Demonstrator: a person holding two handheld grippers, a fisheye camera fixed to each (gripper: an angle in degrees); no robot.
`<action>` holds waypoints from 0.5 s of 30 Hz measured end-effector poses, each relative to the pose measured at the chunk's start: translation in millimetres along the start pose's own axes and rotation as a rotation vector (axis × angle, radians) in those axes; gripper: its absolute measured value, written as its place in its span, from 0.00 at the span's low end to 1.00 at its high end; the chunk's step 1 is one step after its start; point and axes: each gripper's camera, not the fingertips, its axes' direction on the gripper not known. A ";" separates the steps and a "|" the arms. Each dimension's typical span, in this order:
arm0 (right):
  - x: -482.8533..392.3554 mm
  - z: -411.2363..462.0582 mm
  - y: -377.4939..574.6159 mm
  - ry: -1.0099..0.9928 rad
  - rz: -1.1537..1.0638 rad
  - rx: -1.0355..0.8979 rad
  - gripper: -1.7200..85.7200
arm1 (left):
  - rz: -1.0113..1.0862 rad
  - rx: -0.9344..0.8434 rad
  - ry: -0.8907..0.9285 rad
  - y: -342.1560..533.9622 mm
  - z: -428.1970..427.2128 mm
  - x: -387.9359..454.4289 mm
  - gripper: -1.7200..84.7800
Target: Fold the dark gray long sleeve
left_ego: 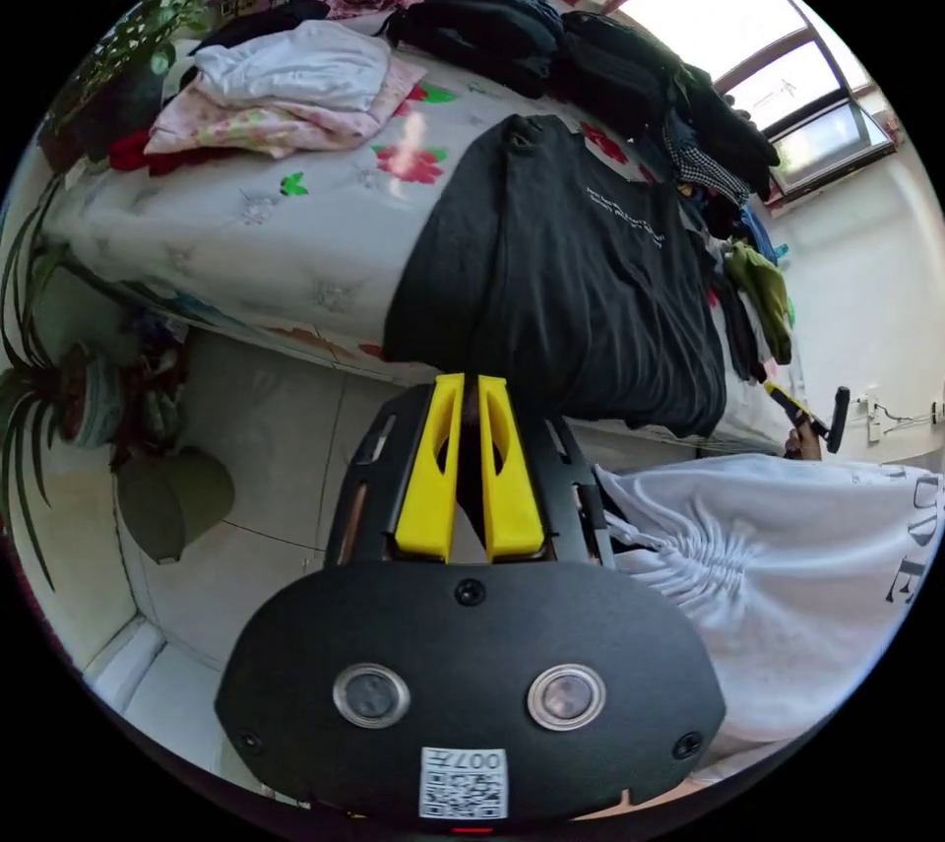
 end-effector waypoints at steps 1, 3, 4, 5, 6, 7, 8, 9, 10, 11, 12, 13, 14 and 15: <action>5.7 0.1 -6.1 0.015 0.027 0.010 0.08 | 0.004 0.000 -0.012 -6.8 -0.4 0.4 0.07; 25.9 11.0 -31.6 0.083 0.119 0.018 0.08 | 0.006 -0.023 -0.046 -39.0 5.7 3.8 0.09; 30.0 16.2 -38.1 0.096 0.136 0.007 0.08 | 0.005 -0.029 -0.054 -48.0 8.1 5.5 0.09; 37.0 28.7 -51.1 0.128 0.168 -0.022 0.08 | 0.012 -0.037 -0.072 -66.5 13.3 10.3 0.09; 41.8 42.6 -62.2 0.157 0.189 -0.058 0.08 | 0.026 -0.048 -0.101 -85.0 19.5 16.4 0.10; 43.9 50.1 -67.1 0.165 0.198 -0.080 0.08 | 0.031 -0.057 -0.118 -94.1 23.0 19.5 0.10; 48.1 66.1 -75.1 0.163 0.218 -0.137 0.07 | 0.042 -0.086 -0.148 -112.2 30.8 25.5 0.11; 52.4 81.8 -79.2 0.152 0.248 -0.212 0.05 | 0.059 -0.116 -0.174 -128.8 39.0 31.9 0.11; 52.5 78.5 -80.8 0.154 0.253 -0.160 0.05 | 0.069 -0.132 -0.189 -136.3 43.2 35.0 0.11; 55.7 77.8 -81.6 0.166 0.289 -0.152 0.04 | 0.085 -0.173 -0.227 -149.9 52.4 40.8 0.10; 60.3 80.0 -83.8 0.154 0.297 -0.191 0.03 | 0.106 -0.216 -0.270 -160.8 58.8 47.4 0.09; 62.2 78.6 -84.0 0.147 0.297 -0.198 0.03 | 0.132 -0.219 -0.283 -165.2 59.3 51.4 0.08; 67.1 73.1 -82.2 0.187 0.302 -0.201 0.02 | 0.161 -0.238 -0.304 -173.1 61.3 57.3 0.05; 74.0 64.3 -77.6 0.246 0.313 -0.193 0.02 | 0.185 -0.261 -0.324 -180.0 62.0 61.1 0.03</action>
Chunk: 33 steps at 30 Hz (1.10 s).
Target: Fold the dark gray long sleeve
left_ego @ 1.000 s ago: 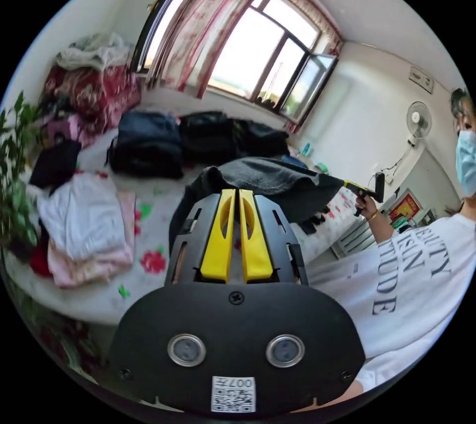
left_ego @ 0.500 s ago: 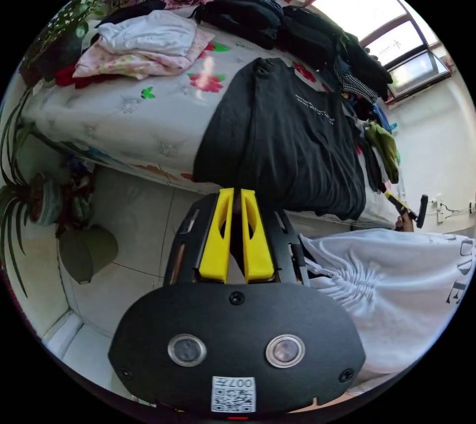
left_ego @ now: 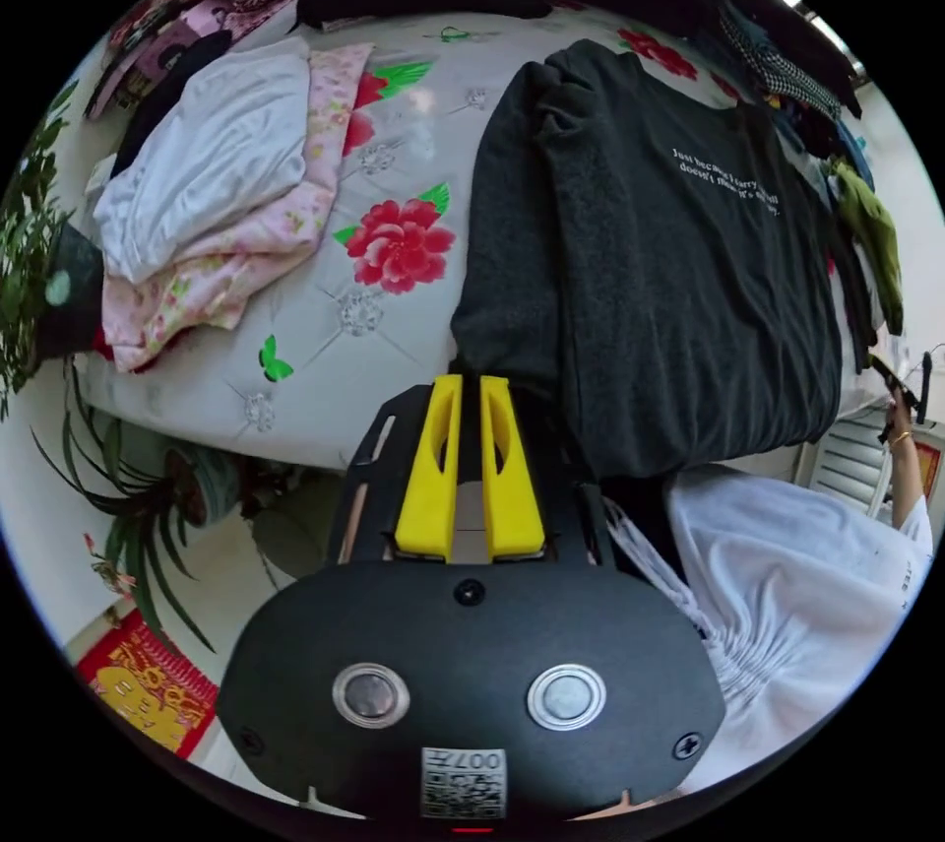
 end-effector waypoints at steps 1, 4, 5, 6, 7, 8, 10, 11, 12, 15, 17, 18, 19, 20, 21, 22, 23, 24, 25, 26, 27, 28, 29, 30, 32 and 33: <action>6.9 -3.3 2.1 0.022 0.018 0.008 0.02 | 0.008 -0.003 -0.018 -3.1 -1.4 0.4 0.02; 51.6 -18.3 15.1 0.108 0.168 0.016 0.02 | 0.042 -0.038 -0.128 -18.6 -9.7 -7.2 0.01; 69.3 -21.2 20.0 0.123 0.231 -0.003 0.02 | 0.027 -0.039 -0.169 -23.6 -15.8 -16.7 0.01; 84.7 -20.6 23.8 0.115 0.288 -0.049 0.02 | -0.014 -0.034 -0.224 -27.5 -24.3 -30.1 0.01; 90.5 -19.3 25.2 0.102 0.307 -0.077 0.02 | -0.034 -0.031 -0.242 -29.2 -29.0 -37.8 0.01; 98.2 -16.7 27.5 0.083 0.331 -0.129 0.02 | -0.079 -0.024 -0.259 -31.8 -38.8 -54.3 0.01; 99.6 -16.7 30.3 0.092 0.333 -0.169 0.03 | -0.154 -0.009 -0.278 -32.9 -54.7 -79.1 0.01; 97.4 -20.1 31.1 0.112 0.340 -0.179 0.03 | -0.192 0.006 -0.270 -31.9 -66.0 -94.1 0.01; 93.1 -28.0 32.0 0.135 0.347 -0.160 0.02 | -0.224 0.034 -0.256 -29.0 -77.8 -106.4 0.01; 69.9 -64.4 36.5 0.200 0.369 0.004 0.02 | -0.308 0.117 -0.241 -17.6 -107.8 -127.4 0.01; 40.5 -86.4 34.2 0.147 0.311 0.150 0.02 | -0.318 0.175 -0.275 -12.3 -126.9 -128.5 0.01; 15.4 -96.0 27.5 0.084 0.243 0.231 0.02 | -0.319 0.214 -0.279 -11.7 -138.8 -126.1 0.01; 1.6 -98.7 22.2 0.048 0.202 0.259 0.02 | -0.310 0.240 -0.274 -12.8 -144.5 -123.1 0.01; -28.4 -100.3 7.8 -0.019 0.106 0.297 0.02 | -0.269 0.304 -0.246 -18.9 -153.3 -113.2 0.01; -60.7 -97.2 -10.2 -0.067 0.008 0.318 0.02 | -0.193 0.355 -0.189 -31.6 -156.1 -99.2 0.01; -77.2 -94.0 -20.3 -0.086 -0.037 0.323 0.02 | -0.146 0.368 -0.152 -40.6 -154.9 -91.2 0.02; -110.3 -84.8 -42.5 -0.133 -0.123 0.325 0.02 | -0.054 0.376 -0.072 -61.9 -147.9 -74.7 0.02; -141.4 -72.8 -65.3 -0.176 -0.198 0.312 0.02 | 0.026 0.368 0.001 -85.3 -135.3 -58.5 0.03; -156.3 -65.8 -76.8 -0.187 -0.228 0.302 0.02 | 0.059 0.354 0.027 -97.1 -127.0 -51.0 0.03; -183.8 -50.1 -99.2 -0.199 -0.274 0.271 0.02 | 0.110 0.307 0.061 -120.0 -106.7 -37.9 0.02; -207.6 -33.1 -119.9 -0.205 -0.306 0.227 0.02 | 0.131 0.227 0.068 -140.6 -83.8 -30.0 0.02; -217.8 -24.2 -129.2 -0.203 -0.315 0.202 0.02 | 0.129 0.186 0.064 -149.0 -72.7 -28.4 0.02; -235.0 -7.3 -145.2 -0.187 -0.322 0.151 0.02 | 0.124 0.121 0.054 -161.0 -53.4 -28.7 0.01; -247.9 8.2 -157.1 -0.169 -0.329 0.111 0.02 | 0.148 0.145 0.047 -162.5 -50.8 -32.5 0.01; -258.6 29.5 -171.1 -0.127 -0.326 0.045 0.02 | 0.110 0.173 -0.012 -163.8 -51.5 -47.2 0.01; -261.5 41.8 -178.4 -0.082 -0.318 0.007 0.02 | 0.118 0.183 0.017 -162.6 -50.8 -58.4 0.01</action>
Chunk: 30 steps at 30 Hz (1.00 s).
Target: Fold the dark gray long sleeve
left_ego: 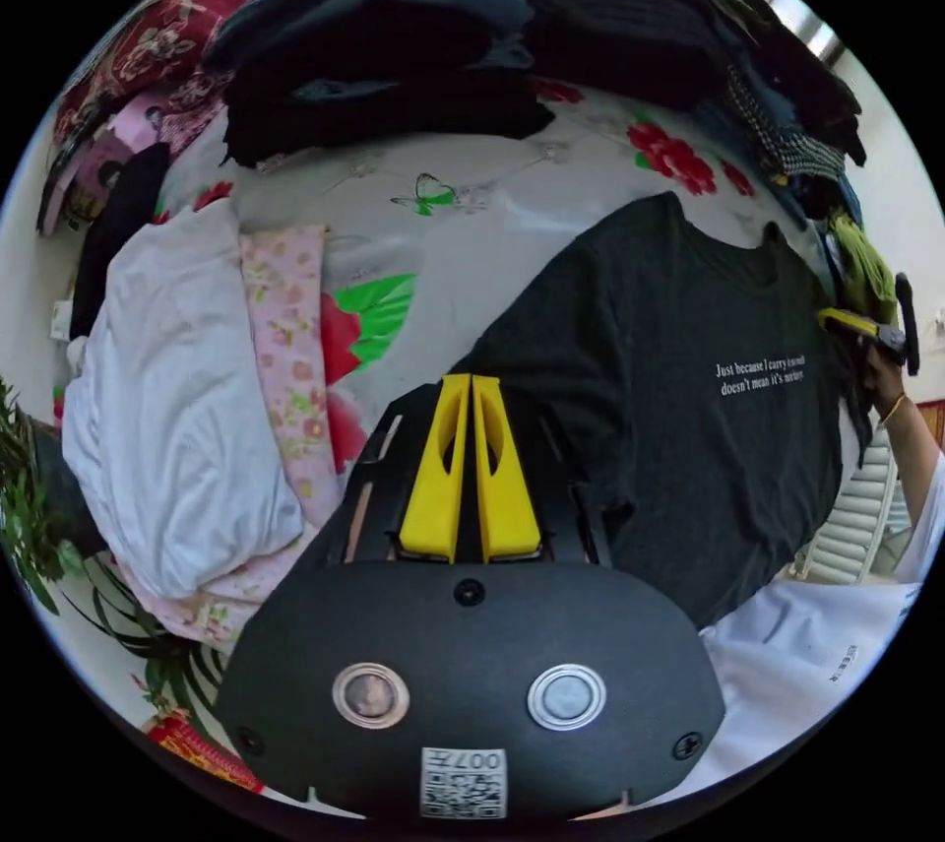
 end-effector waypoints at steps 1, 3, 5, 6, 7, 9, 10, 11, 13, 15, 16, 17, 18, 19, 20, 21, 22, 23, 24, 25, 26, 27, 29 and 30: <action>0.2 2.7 -1.7 0.005 -0.011 -0.017 0.02 | -0.017 0.003 0.000 2.7 -0.1 -6.6 0.01; 7.4 4.6 -7.3 0.069 0.018 0.002 0.02 | -0.108 0.054 -0.022 24.6 -10.9 -34.9 0.01; 14.2 2.1 -9.4 0.043 0.030 0.000 0.02 | -0.189 0.127 -0.012 56.9 -28.8 -56.3 0.01; 19.0 -0.6 -8.3 0.026 0.054 -0.004 0.02 | -0.261 0.187 -0.010 87.4 -43.4 -70.5 0.02; 20.8 -4.1 -5.9 0.022 0.068 0.012 0.02 | -0.305 0.216 -0.011 105.1 -50.5 -77.6 0.02; 21.4 -28.3 12.5 -0.016 0.085 0.135 0.02 | -0.538 0.291 -0.033 187.6 -71.7 -104.3 0.04; 20.2 -34.5 18.3 -0.030 0.083 0.163 0.02 | -0.608 0.299 -0.044 209.9 -74.7 -110.2 0.04; 16.2 -45.5 30.7 -0.053 0.070 0.206 0.02 | -0.759 0.301 -0.063 254.2 -77.7 -121.3 0.06; 7.7 -57.9 50.3 -0.091 0.039 0.245 0.02 | -0.962 0.279 -0.053 313.0 -74.6 -136.5 0.08; -4.4 -67.8 75.8 -0.152 0.000 0.261 0.02 | -1.169 0.262 0.001 367.4 -62.4 -154.4 0.11; -7.6 -69.5 81.6 -0.168 -0.014 0.262 0.02 | -1.205 0.268 0.022 376.2 -59.6 -158.3 0.11; -13.5 -72.3 92.5 -0.196 -0.039 0.257 0.02 | -1.240 0.303 0.052 387.3 -54.6 -164.7 0.12; -18.1 -74.9 102.9 -0.214 -0.056 0.254 0.02 | -1.255 0.312 0.075 391.6 -47.3 -171.0 0.13; -19.9 -76.4 108.0 -0.220 -0.063 0.254 0.02 | -1.263 0.304 0.085 392.2 -42.9 -174.3 0.14; -22.2 -79.1 117.8 -0.238 -0.077 0.252 0.02 | -1.265 0.280 0.097 390.7 -33.0 -179.8 0.14; -22.7 -81.5 127.3 -0.257 -0.086 0.248 0.02 | -1.257 0.226 0.105 387.0 -19.9 -184.7 0.13; -22.1 -82.8 132.0 -0.262 -0.087 0.247 0.02 | -1.255 0.217 0.109 386.8 -15.2 -186.3 0.13; -19.8 -85.7 141.7 -0.272 -0.088 0.248 0.02 | -1.258 0.276 0.123 392.1 -14.2 -187.3 0.12; -15.8 -89.0 151.4 -0.282 -0.090 0.244 0.02 | -1.286 0.281 0.176 395.5 -11.0 -190.9 0.08; -13.1 -91.0 156.4 -0.285 -0.088 0.244 0.02 | -1.306 0.263 0.180 396.5 -11.0 -192.3 0.06; -6.6 -95.8 167.3 -0.289 -0.081 0.252 0.02 | -1.287 0.239 0.171 393.8 -13.8 -194.0 0.03; 1.0 -101.1 178.8 -0.290 -0.076 0.264 0.02 | -1.252 0.259 0.136 390.5 -23.2 -192.9 0.02; 14.5 -109.0 196.4 -0.281 -0.062 0.280 0.02 | -1.175 0.372 0.168 383.2 -43.6 -190.3 0.01; 24.7 -114.1 207.7 -0.276 -0.048 0.288 0.02 | -1.109 0.463 0.210 374.2 -60.3 -187.1 0.01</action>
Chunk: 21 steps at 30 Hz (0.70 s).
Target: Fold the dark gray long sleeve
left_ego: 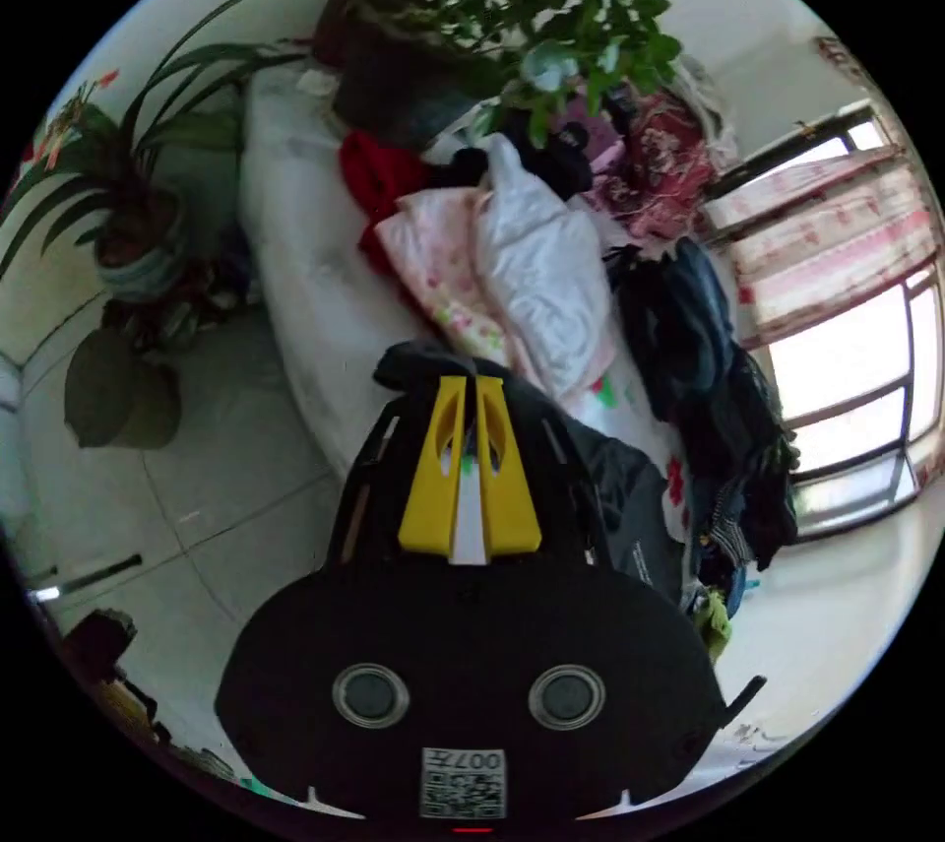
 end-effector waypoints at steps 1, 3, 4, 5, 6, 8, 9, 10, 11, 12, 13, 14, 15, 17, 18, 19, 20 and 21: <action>4.0 -5.5 4.8 0.004 0.008 0.008 0.02 | 0.029 0.024 0.038 -2.0 -6.0 9.6 0.01; 21.6 -26.5 23.7 0.013 0.044 0.041 0.02 | 0.202 0.098 0.207 -9.2 -27.2 62.1 0.01; 26.3 -31.2 28.3 0.014 0.056 0.047 0.02 | 0.245 0.107 0.248 -10.1 -31.3 78.0 0.01; 35.7 -40.1 37.5 0.016 0.081 0.059 0.02 | 0.339 0.121 0.329 -9.8 -38.5 113.3 0.01; 44.7 -48.7 46.7 0.019 0.104 0.072 0.02 | 0.447 0.127 0.409 -5.6 -44.8 153.0 0.01; 57.8 -61.0 60.7 0.019 0.140 0.091 0.02 | 0.615 0.128 0.530 11.6 -52.9 216.5 0.01; 65.8 -69.2 70.2 0.023 0.164 0.108 0.02 | 0.746 0.116 0.613 31.0 -56.4 260.5 0.01; 69.7 -73.2 75.0 0.025 0.176 0.116 0.02 | 0.811 0.104 0.649 43.1 -56.9 282.1 0.02; 77.9 -80.9 84.8 0.025 0.202 0.130 0.02 | 0.938 0.067 0.710 71.3 -54.5 323.0 0.02; 86.6 -88.1 95.0 0.024 0.233 0.145 0.02 | 1.054 0.007 0.756 103.5 -45.6 359.4 0.03; 91.2 -91.5 100.4 0.024 0.250 0.153 0.02 | 1.104 -0.028 0.775 120.8 -38.1 375.1 0.03; 101.3 -97.6 111.5 0.017 0.287 0.165 0.02 | 1.177 -0.113 0.798 155.9 -16.1 401.0 0.05; 112.6 -103.2 123.3 0.008 0.332 0.176 0.02 | 1.212 -0.221 0.794 190.3 14.6 419.7 0.09; 130.2 -110.8 142.3 -0.005 0.401 0.199 0.03 | 1.270 -0.405 0.722 243.2 70.8 436.0 0.12; 143.3 -115.9 155.9 -0.015 0.458 0.214 0.04 | 1.292 -0.528 0.616 275.4 109.3 438.3 0.13; 150.3 -118.5 163.1 -0.019 0.490 0.224 0.04 | 1.309 -0.584 0.572 290.3 125.8 436.9 0.13; 165.4 -124.4 178.4 -0.028 0.559 0.245 0.05 | 1.343 -0.654 0.487 315.8 149.9 431.2 0.13; 181.0 -131.6 195.0 -0.031 0.635 0.274 0.06 | 1.359 -0.676 0.430 333.0 162.6 423.1 0.12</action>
